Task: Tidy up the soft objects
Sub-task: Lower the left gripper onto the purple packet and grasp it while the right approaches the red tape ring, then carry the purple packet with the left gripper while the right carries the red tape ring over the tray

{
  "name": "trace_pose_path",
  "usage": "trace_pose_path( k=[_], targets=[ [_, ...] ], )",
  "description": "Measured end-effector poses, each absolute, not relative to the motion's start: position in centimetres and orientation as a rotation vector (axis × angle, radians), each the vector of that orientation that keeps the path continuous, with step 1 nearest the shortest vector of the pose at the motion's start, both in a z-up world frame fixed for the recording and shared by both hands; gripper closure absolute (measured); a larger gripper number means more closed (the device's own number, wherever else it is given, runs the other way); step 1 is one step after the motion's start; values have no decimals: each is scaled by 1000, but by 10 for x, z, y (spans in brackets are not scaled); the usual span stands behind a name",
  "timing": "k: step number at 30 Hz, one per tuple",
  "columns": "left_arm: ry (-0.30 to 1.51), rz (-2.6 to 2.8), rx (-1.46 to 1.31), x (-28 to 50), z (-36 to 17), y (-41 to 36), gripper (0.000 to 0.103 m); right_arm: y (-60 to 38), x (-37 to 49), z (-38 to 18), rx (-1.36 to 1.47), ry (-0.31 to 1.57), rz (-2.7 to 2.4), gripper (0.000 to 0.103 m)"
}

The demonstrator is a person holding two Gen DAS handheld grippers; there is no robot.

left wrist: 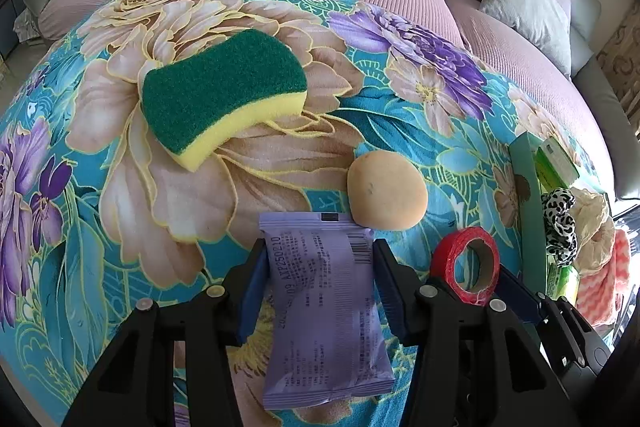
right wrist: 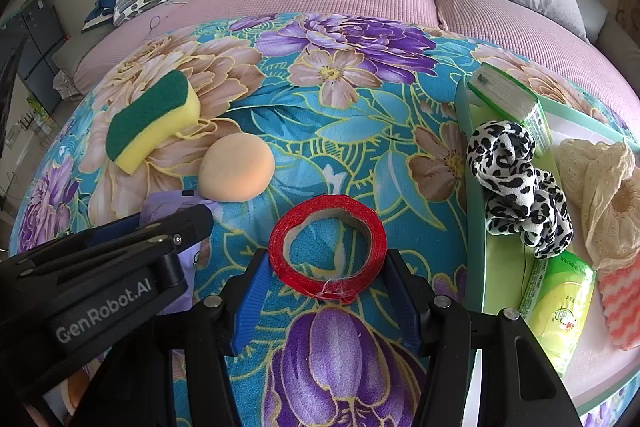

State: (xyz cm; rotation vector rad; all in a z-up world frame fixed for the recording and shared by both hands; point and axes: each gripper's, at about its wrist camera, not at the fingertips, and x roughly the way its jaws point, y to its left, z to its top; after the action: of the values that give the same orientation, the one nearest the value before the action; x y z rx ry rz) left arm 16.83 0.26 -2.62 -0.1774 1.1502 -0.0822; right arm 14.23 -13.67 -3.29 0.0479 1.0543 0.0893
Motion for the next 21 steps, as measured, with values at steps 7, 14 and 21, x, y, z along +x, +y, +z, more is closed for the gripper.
trace_pose_path(
  k=[7, 14, 21],
  targets=[
    [1127, -69, -179, 167, -21, 5, 51, -137, 142, -32, 50, 1051, 90, 43],
    [1094, -53, -190, 164, -9, 12, 51, -140, 138, -24, 58, 1028, 87, 43],
    [1029, -26, -224, 157, 15, 24, 51, -146, 128, -2, 66, 969, 84, 44]
  ],
)
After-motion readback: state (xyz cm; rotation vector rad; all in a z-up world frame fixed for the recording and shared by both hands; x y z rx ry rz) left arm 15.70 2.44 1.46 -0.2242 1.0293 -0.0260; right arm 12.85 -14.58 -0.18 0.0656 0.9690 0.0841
